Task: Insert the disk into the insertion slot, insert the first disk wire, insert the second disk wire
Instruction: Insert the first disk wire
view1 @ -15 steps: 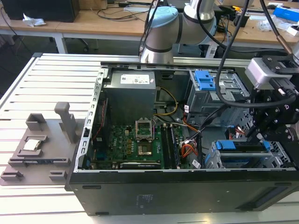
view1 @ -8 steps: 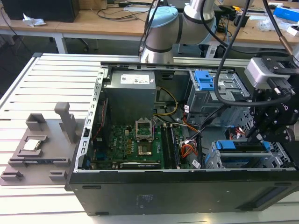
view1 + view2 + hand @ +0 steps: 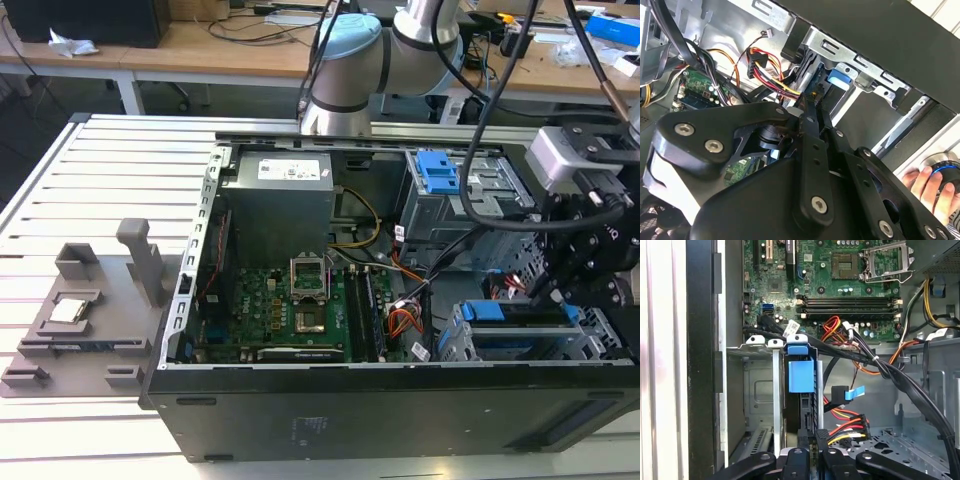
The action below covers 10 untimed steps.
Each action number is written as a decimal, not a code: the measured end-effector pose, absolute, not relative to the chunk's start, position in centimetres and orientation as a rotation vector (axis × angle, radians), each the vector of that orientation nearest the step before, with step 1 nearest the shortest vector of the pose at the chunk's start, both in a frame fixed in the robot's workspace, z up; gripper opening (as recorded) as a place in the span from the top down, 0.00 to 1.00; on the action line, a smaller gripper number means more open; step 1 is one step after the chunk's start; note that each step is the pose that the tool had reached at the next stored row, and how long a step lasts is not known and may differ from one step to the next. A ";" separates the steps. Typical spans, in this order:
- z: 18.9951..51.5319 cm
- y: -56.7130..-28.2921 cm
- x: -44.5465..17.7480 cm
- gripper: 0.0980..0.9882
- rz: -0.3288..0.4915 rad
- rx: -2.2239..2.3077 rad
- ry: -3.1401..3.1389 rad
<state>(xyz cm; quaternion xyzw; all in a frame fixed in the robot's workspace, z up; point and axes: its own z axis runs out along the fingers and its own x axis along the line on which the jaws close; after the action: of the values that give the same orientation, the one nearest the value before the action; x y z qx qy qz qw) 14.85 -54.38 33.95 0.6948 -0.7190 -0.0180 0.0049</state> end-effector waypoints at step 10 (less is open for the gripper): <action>33.6 -54.5 14.8 0.84 -0.057 2.176 -2.252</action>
<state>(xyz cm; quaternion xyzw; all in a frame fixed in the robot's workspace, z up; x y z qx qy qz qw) 14.85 -54.47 33.57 0.6948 -0.7190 -0.0182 0.0047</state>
